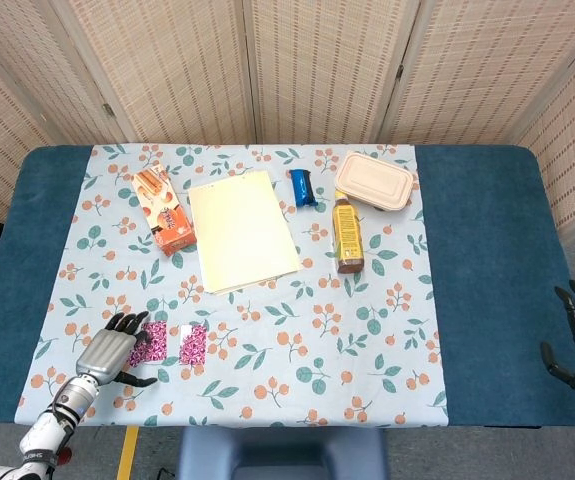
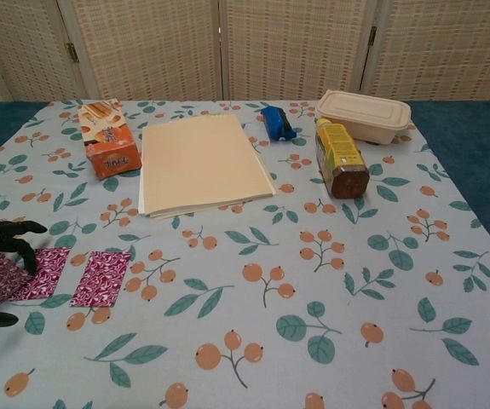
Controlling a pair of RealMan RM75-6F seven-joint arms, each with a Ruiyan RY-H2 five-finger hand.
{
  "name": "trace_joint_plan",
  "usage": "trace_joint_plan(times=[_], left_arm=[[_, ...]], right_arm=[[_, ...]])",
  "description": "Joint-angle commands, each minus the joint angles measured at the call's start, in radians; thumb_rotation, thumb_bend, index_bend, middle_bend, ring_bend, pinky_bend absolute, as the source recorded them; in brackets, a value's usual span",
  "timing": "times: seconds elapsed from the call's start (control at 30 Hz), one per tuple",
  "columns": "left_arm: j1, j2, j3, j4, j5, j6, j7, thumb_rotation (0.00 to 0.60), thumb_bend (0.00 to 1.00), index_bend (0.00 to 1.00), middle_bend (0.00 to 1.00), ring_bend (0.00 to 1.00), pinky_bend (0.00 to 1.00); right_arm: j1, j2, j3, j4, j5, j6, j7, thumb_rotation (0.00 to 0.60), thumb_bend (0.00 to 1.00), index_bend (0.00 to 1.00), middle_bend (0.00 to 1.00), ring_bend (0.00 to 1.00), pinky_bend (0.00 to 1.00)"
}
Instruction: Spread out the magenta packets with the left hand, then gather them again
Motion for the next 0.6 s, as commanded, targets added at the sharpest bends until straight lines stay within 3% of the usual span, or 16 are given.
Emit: trace_joint_plan(times=[0.03,0.6], left_arm=[[0.002,0.004,0.003,-0.006,-0.001,0.005,0.001,0.317,0.10,0.32,0.00,0.00,0.00],[0.045,0.055,0.036,-0.017,-0.001,0.031,-0.031,0.320,0.10,0.32,0.00,0.00,0.00]], right_arm=[[0.000,0.000,-0.001,-0.001,-0.001,0.000,0.000,0.600,0.46,0.00,0.00,0.00,0.00],[0.004,0.002,0.001,-0.009,-0.005,-0.002,-0.009,0.600,0.46,0.00,0.00,0.00,0.00]])
